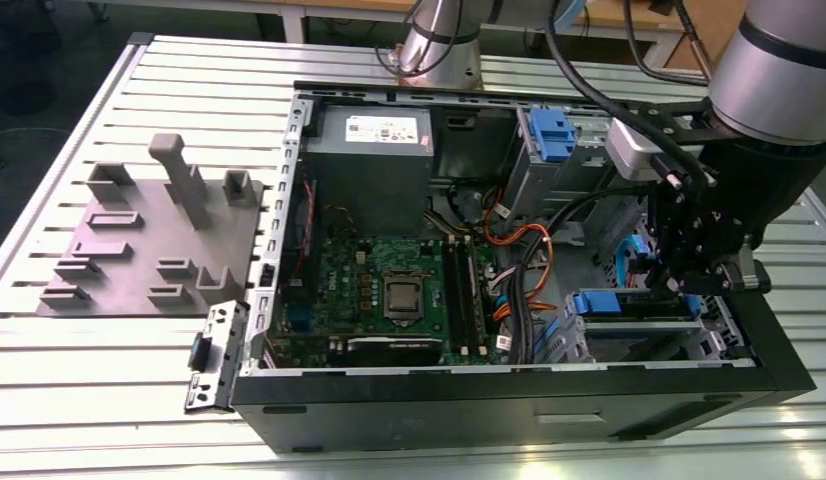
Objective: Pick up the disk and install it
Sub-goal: 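Insert the first disk wire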
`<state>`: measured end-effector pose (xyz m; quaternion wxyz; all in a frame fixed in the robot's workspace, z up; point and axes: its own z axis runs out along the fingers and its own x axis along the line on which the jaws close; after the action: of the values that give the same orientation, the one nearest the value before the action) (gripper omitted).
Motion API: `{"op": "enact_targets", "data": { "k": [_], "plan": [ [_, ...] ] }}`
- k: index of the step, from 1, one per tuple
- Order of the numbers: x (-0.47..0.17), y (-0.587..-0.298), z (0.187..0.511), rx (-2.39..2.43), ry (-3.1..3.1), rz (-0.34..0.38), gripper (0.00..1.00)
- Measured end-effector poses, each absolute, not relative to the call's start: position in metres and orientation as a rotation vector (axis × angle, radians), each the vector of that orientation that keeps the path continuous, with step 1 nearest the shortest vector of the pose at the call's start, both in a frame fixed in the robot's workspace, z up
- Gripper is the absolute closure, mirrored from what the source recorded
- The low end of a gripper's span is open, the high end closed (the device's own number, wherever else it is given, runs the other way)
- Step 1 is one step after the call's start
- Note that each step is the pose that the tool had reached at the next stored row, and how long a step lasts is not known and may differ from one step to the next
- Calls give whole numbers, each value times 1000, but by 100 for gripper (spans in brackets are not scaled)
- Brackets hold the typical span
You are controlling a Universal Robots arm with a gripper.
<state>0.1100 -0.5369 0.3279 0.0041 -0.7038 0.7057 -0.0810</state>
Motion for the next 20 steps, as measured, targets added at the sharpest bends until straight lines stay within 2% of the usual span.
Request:
{"op": "enact_targets", "data": {
  "k": [13, 15, 16, 20],
  "plan": [
    [110, -537, 324, -2203, 2210, -249, 84],
    [110, -537, 324, -2203, 2209, -248, 82],
    [110, -537, 325, -2203, 2210, -248, 76],
    [110, -537, 333, -2203, 2209, -247, 76]
  ]
}}
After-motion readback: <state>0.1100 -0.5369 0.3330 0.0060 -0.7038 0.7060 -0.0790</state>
